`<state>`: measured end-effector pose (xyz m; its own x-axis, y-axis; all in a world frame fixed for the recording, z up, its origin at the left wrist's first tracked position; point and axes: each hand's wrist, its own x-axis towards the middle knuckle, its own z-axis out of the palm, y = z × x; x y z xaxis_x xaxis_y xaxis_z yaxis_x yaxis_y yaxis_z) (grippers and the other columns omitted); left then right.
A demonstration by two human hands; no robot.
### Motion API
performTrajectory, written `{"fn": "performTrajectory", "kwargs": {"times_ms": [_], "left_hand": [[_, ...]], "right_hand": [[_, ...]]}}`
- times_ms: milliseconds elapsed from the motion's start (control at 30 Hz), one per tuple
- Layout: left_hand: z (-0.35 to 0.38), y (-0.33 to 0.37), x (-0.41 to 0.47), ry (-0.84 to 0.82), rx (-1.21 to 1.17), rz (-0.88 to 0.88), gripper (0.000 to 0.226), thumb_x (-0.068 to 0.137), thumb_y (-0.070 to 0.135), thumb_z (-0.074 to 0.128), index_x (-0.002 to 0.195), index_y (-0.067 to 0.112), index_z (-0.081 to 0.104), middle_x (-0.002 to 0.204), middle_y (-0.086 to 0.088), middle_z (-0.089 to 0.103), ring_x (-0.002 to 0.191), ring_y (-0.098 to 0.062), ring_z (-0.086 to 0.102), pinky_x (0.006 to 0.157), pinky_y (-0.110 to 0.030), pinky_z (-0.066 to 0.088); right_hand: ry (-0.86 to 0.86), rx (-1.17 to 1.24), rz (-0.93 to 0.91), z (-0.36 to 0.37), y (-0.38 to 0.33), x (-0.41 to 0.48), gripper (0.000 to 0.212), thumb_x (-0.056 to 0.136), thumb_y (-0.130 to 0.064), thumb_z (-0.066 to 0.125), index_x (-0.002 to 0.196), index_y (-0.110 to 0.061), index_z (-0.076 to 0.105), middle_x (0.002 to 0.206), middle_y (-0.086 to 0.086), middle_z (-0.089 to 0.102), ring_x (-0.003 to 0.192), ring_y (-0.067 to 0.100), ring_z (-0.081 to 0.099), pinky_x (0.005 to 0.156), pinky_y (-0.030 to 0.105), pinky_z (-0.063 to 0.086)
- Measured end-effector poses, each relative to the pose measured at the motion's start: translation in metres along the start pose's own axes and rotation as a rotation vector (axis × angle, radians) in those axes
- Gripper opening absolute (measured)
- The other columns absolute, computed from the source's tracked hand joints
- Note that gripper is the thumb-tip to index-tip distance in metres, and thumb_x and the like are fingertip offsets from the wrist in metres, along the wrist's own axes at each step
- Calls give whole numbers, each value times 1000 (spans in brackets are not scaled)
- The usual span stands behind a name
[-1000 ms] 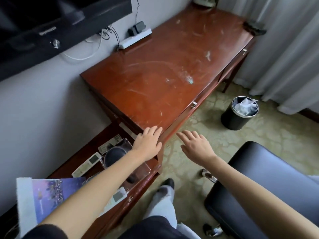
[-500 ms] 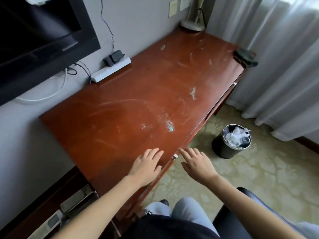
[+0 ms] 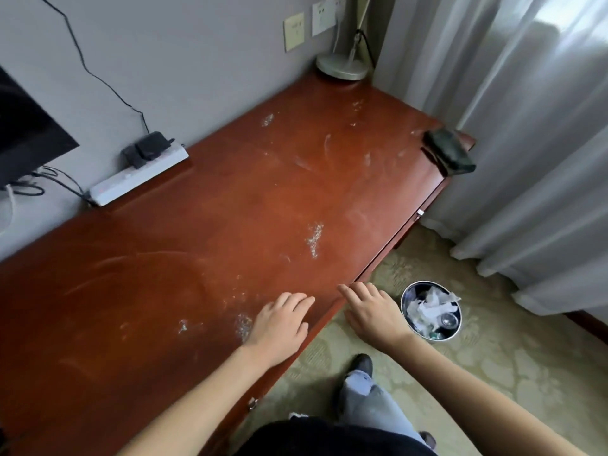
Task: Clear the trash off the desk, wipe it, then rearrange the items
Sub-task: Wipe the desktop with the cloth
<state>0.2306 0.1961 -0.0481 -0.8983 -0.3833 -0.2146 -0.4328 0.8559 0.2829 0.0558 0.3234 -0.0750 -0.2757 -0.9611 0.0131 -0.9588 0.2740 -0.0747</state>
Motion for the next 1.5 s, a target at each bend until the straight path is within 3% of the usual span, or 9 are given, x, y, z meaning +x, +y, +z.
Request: {"fn": "performTrajectory", "kwargs": {"times_ms": [233, 633, 767, 833, 1000, 1133, 1333, 1400, 1500], "left_hand": [[-20, 44, 130, 79, 71, -83, 46, 83, 30, 52, 128, 19, 54, 129, -1, 57, 119, -20, 52, 88, -38, 48], [-31, 64, 338, -28, 123, -122, 54, 96, 35, 35, 147, 22, 22, 154, 0, 21, 139, -19, 20, 108, -39, 26], [-41, 55, 409, -28, 140, -133, 56, 97, 38, 32, 148, 24, 16, 156, 0, 15, 141, -20, 16, 112, -40, 21], [-45, 45, 441, -25, 136, -149, 58, 96, 41, 31, 149, 25, 13, 157, 0, 13, 142, -20, 14, 114, -42, 17], [-51, 5, 496, 8, 175, -109, 66, 87, 55, 17, 148, 31, 16, 156, 1, 17, 143, -21, 16, 114, -46, 14], [-45, -16, 514, -39, 231, 40, 64, 86, 55, 25, 146, 32, 21, 154, -1, 21, 142, -23, 18, 113, -47, 14], [-38, -22, 517, 28, 173, 79, 60, 87, 50, 33, 144, 33, 24, 152, 0, 25, 141, -22, 20, 113, -47, 14], [-37, -24, 518, 48, 160, 83, 58, 87, 49, 33, 143, 33, 26, 152, 0, 26, 141, -22, 19, 114, -46, 13], [-36, -26, 517, 58, 147, 96, 58, 88, 48, 32, 143, 32, 28, 152, 0, 27, 141, -21, 18, 114, -46, 13]], "right_hand": [[-14, -22, 37, -21, 148, 56, 48, 74, -34, 39, 115, -16, 57, 94, 3, 60, 79, 25, 60, 55, 33, 51], [-21, -23, 214, -17, 330, 167, 40, 83, -30, 40, 114, -13, 57, 105, 7, 61, 89, 31, 58, 69, 38, 47], [-72, -10, 289, -13, 382, 213, 41, 83, -30, 56, 121, -14, 56, 123, 13, 56, 107, 39, 53, 84, 47, 46], [-158, 21, 303, -6, 404, 233, 57, 81, -37, 64, 133, -20, 48, 138, 17, 46, 122, 48, 40, 97, 56, 37], [-230, 58, 367, 9, 439, 274, 69, 80, -62, 35, 141, -30, 35, 149, 14, 32, 130, 52, 27, 100, 64, 27], [-196, 112, 350, 10, 466, 301, 78, 79, -66, 25, 147, -29, 18, 155, 4, 20, 138, 44, 11, 109, 56, 17], [-195, 106, 89, 15, 476, 350, 73, 85, -59, 19, 148, -23, 17, 156, 1, 15, 142, 38, 4, 113, 53, 15], [-183, 89, -184, 17, 465, 346, 66, 89, -52, 28, 146, -20, 26, 153, 3, 26, 140, 40, 16, 110, 57, 23], [-198, 61, -622, 23, 458, 303, 57, 91, -45, 35, 143, -22, 32, 151, -1, 30, 139, 34, 23, 111, 47, 21]]}}
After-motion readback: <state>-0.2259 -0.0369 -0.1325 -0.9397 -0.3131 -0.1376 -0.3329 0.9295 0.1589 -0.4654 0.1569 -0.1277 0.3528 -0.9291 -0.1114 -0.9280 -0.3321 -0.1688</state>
